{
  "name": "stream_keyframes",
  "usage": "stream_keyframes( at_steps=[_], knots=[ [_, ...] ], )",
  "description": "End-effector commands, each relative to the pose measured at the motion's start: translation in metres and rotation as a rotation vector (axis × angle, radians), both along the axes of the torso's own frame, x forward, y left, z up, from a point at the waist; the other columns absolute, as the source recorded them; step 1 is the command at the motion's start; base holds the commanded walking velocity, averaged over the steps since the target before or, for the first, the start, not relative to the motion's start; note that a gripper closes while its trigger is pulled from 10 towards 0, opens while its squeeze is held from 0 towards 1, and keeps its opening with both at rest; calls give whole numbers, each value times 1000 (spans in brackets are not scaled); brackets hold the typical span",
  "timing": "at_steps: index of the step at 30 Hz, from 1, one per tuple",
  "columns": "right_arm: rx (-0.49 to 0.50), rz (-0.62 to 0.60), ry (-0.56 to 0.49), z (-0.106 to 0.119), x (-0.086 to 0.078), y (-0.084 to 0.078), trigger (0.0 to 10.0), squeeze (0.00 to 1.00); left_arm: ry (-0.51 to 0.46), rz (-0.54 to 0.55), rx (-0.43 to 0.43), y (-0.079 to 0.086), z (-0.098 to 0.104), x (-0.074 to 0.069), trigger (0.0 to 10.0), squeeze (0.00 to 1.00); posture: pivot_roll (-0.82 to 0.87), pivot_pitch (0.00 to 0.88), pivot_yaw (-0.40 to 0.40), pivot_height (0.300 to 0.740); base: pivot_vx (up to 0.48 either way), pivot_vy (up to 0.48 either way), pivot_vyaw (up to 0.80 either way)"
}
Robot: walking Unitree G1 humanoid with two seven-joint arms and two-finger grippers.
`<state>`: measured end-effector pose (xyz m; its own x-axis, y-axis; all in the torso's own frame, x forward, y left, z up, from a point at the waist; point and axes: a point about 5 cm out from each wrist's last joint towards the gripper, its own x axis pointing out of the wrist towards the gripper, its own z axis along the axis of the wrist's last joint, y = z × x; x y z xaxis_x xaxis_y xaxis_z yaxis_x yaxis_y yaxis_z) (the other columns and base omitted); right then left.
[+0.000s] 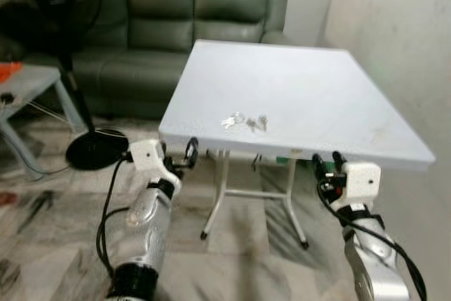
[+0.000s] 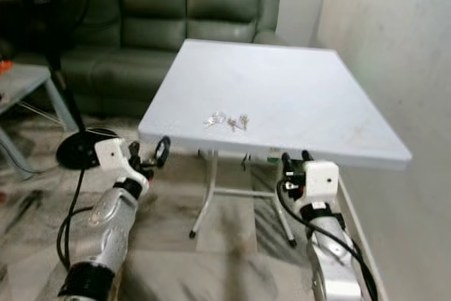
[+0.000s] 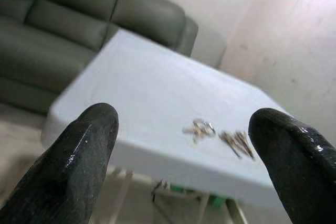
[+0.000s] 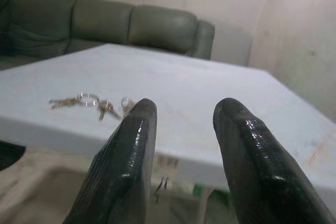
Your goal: Hang keys on a hook
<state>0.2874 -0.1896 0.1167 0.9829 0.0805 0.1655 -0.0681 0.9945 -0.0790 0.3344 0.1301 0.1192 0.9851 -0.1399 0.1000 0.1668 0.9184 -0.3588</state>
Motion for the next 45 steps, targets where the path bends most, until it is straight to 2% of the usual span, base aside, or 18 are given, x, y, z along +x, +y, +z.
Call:
stream_keyframes(
  at_steps=[1,34,45],
  knots=[
    [5,26,-12,3,1,7,10000,0,12,21,4,9,-3,-1,10000,0,-21,0,-52,740,349,240,0],
    [-5,46,-4,3,0,7,10000,0,9,38,10,10,-4,-4,10000,0,-19,5,-64,740,332,312,0],
    [-3,50,9,1,-1,8,10000,0,17,28,24,7,-6,-5,10000,0,-19,0,-66,740,405,0,0]
  ],
)
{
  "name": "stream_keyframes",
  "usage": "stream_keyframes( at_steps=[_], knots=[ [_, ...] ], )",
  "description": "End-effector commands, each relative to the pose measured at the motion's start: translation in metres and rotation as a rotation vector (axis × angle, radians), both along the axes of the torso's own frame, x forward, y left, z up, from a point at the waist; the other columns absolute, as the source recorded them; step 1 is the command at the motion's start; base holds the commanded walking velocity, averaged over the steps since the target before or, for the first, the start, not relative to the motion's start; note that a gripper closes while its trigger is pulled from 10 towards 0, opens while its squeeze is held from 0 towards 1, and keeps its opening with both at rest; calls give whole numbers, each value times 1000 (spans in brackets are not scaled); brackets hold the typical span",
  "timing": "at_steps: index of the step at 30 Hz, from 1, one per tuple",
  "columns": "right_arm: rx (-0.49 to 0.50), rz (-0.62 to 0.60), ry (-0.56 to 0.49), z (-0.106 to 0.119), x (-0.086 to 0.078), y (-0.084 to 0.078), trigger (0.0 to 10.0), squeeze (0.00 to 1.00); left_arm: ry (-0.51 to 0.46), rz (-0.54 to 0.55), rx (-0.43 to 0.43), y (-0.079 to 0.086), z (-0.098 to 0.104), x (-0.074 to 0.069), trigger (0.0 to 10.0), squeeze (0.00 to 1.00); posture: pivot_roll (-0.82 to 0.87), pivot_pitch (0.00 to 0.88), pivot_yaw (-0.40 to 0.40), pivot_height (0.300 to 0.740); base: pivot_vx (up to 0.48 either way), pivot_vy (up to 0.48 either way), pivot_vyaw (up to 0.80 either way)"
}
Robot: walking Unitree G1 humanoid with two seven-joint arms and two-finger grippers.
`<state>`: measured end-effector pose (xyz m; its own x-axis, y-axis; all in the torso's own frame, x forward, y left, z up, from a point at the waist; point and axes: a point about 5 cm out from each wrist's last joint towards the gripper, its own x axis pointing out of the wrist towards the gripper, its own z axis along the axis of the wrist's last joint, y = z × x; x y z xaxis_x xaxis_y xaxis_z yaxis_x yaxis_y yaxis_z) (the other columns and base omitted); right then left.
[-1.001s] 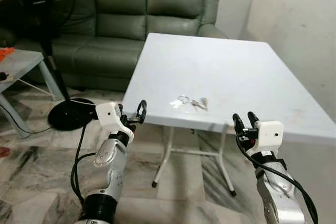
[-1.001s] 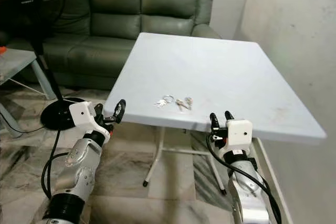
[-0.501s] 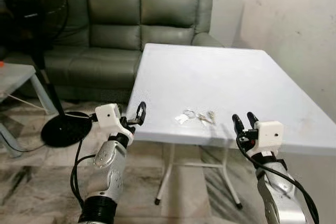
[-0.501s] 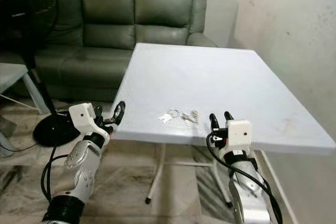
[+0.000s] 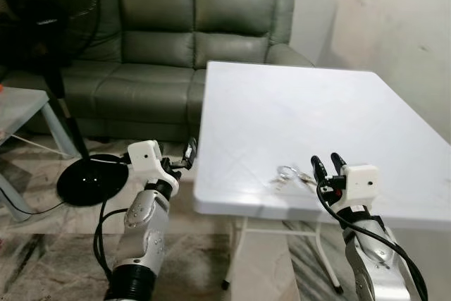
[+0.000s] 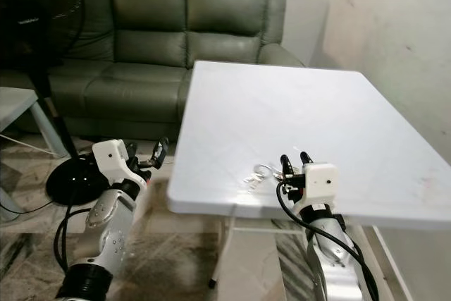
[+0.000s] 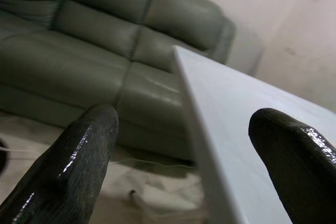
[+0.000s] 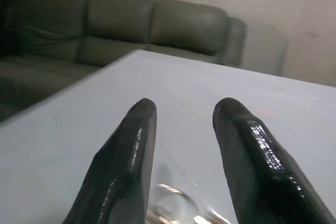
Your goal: Hang keys on a hook
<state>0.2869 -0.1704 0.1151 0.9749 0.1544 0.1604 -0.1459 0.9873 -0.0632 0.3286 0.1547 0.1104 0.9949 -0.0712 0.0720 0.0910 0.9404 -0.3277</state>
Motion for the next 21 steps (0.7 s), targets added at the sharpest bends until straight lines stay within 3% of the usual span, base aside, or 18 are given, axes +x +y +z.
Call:
stream_keyframes(
  at_steps=[1,6,7,14,21],
  knots=[
    [-19,-28,3,2,0,-11,10000,0,-14,-46,-10,-18,3,1,10000,0,-19,0,-66,740,0,0,0],
    [12,-28,43,-2,0,-11,10000,0,-12,-51,2,-19,5,0,10000,0,-17,0,-67,740,0,0,0],
    [23,-8,22,-1,-1,-10,10000,1000,-18,-66,26,-21,6,0,10000,0,-13,0,-69,740,0,0,0],
    [40,4,29,-2,0,-8,10000,1000,-33,-115,78,-28,7,-2,10000,0,-11,0,-69,740,0,0,0],
    [42,9,43,-4,-1,-10,10000,1000,-59,-253,114,-50,10,-8,10000,0,-13,5,-69,740,0,0,0]
  ],
)
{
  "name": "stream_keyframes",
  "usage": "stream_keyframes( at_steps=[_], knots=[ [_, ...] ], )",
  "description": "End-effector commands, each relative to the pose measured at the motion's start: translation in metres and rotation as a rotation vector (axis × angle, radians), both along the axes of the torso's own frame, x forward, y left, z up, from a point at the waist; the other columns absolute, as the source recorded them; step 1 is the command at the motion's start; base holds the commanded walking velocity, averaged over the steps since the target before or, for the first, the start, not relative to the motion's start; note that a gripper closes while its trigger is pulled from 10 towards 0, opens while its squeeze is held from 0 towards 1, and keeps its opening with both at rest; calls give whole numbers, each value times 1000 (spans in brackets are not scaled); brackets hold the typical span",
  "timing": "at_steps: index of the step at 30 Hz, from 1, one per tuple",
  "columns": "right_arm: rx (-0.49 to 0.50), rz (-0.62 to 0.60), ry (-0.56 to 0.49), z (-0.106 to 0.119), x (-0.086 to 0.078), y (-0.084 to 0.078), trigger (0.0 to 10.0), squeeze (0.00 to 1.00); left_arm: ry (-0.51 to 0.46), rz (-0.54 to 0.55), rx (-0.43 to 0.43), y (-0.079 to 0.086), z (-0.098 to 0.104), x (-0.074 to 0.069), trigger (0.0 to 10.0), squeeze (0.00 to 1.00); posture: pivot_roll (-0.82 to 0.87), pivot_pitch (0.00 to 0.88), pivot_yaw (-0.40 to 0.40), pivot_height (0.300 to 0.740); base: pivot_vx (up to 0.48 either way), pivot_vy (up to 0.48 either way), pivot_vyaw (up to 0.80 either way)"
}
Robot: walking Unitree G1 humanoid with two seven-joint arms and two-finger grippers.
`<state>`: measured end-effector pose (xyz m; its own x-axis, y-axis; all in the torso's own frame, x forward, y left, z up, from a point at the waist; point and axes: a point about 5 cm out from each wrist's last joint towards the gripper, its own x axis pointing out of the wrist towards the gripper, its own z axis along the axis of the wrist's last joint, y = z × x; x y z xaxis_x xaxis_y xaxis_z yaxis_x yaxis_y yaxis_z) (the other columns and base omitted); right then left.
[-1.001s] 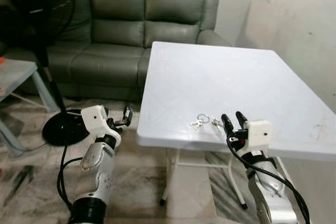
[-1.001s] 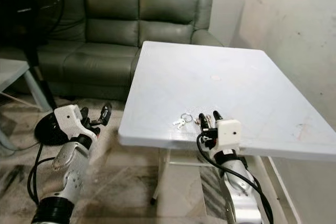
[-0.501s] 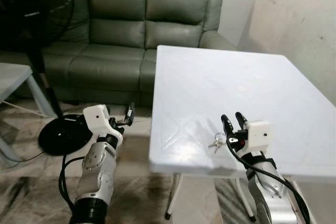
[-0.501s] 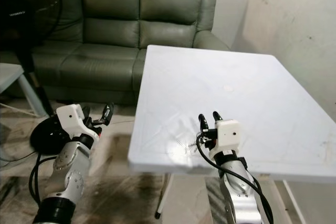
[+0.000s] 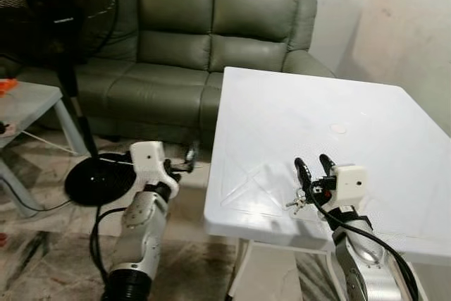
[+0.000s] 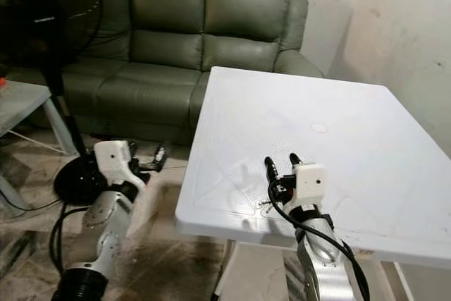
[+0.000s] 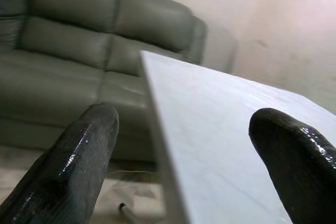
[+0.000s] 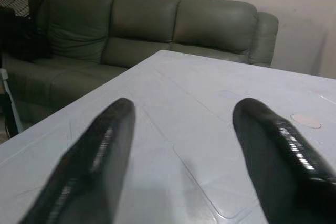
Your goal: Hang keys on a hook
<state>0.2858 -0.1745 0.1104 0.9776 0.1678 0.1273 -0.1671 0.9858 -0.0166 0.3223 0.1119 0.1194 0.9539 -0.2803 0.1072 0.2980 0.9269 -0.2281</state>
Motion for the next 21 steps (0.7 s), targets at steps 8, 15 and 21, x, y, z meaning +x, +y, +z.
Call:
stream_keyframes(
  at_steps=[8,15,21],
  knots=[
    [-35,-30,14,0,0,-11,10000,1000,-6,-160,57,-24,-1,-10,10000,0,-21,19,-65,740,0,0,0],
    [-132,-81,87,-8,5,-14,10000,0,9,-266,69,-42,-5,-21,10000,0,-23,24,-62,740,0,0,0],
    [-215,-74,85,-8,7,-22,10000,0,29,-336,102,-53,-12,-32,10000,0,-23,28,-64,740,0,0,0]
  ],
)
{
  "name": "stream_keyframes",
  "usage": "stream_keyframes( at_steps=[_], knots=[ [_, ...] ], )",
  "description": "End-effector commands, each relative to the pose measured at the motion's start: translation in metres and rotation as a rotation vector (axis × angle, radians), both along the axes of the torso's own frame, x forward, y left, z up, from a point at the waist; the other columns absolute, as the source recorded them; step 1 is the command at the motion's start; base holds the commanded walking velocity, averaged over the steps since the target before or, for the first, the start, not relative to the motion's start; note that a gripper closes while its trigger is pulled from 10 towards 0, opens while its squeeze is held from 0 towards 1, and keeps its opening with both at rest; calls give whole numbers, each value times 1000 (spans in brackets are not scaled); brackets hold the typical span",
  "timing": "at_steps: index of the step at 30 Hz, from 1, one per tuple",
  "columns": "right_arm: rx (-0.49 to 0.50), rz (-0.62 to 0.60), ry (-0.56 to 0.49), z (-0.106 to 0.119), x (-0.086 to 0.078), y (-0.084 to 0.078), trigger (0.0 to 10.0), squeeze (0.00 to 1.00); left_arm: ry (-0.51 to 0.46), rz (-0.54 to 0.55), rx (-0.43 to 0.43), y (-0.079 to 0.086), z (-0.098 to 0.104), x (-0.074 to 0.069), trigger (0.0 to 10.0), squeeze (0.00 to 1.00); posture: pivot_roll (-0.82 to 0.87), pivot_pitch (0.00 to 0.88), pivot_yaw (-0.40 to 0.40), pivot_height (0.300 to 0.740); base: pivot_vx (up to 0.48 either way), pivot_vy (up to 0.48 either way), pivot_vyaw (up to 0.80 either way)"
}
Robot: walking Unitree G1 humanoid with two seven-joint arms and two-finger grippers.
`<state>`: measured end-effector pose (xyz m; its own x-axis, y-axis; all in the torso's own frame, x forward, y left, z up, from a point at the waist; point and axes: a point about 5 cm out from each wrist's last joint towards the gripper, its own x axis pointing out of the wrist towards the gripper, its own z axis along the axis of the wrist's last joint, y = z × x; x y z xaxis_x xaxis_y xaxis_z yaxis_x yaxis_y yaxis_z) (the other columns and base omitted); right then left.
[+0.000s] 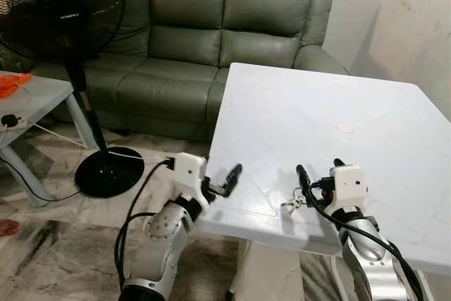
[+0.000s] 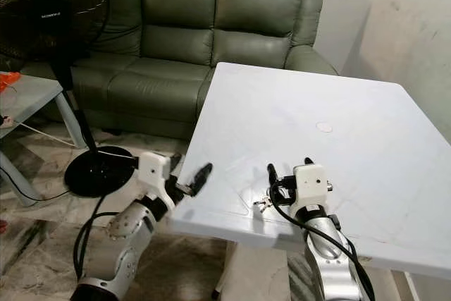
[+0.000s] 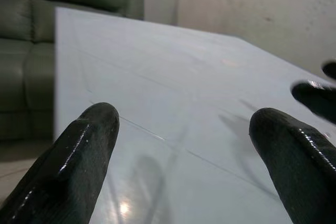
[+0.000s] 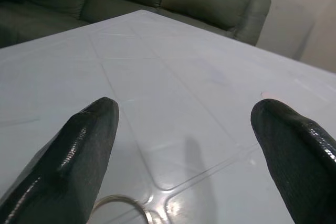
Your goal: Hang keys on a hook
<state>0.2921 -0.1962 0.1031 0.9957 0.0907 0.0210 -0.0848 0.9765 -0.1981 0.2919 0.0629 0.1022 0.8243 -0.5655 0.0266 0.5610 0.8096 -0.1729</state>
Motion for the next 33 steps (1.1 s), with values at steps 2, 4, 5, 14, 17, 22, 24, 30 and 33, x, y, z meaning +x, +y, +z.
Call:
stream_keyframes(
  at_steps=[2,4,5,14,17,22,24,30,33],
  knots=[
    [-6,25,33,-3,0,-3,10000,0,-19,-36,12,-6,5,-3,10000,0,-23,28,-64,740,0,0,0],
    [-39,68,33,-2,0,-8,10000,0,-10,-43,7,-8,4,-5,10000,0,-24,31,-67,740,0,0,0],
    [-32,59,40,-2,0,-10,10000,0,-9,-45,8,-9,3,-5,10000,0,-24,31,-67,740,0,0,0],
    [-54,86,67,-4,0,-27,10000,0,-3,-58,10,-11,3,-8,10000,0,-27,36,-68,740,0,0,0],
    [-76,154,77,-1,-2,-39,10000,0,-2,-69,16,-12,3,-9,10000,0,-26,35,-64,740,0,0,0],
    [-105,217,77,4,-6,-54,10000,0,-1,-66,16,-12,4,-8,10000,0,-27,29,-62,740,0,0,0],
    [-137,250,66,6,-7,-55,10000,0,-1,-65,15,-12,5,-7,10000,0,-28,31,-61,740,0,0,0],
    [-211,297,104,-2,-10,-58,10000,0,-3,-67,18,-12,5,-8,10000,0,-24,18,-60,740,0,0,0],
    [-235,316,143,-10,-12,-57,10000,0,-3,-64,15,-12,5,-7,10000,0,-21,14,-60,740,0,0,0]
  ],
)
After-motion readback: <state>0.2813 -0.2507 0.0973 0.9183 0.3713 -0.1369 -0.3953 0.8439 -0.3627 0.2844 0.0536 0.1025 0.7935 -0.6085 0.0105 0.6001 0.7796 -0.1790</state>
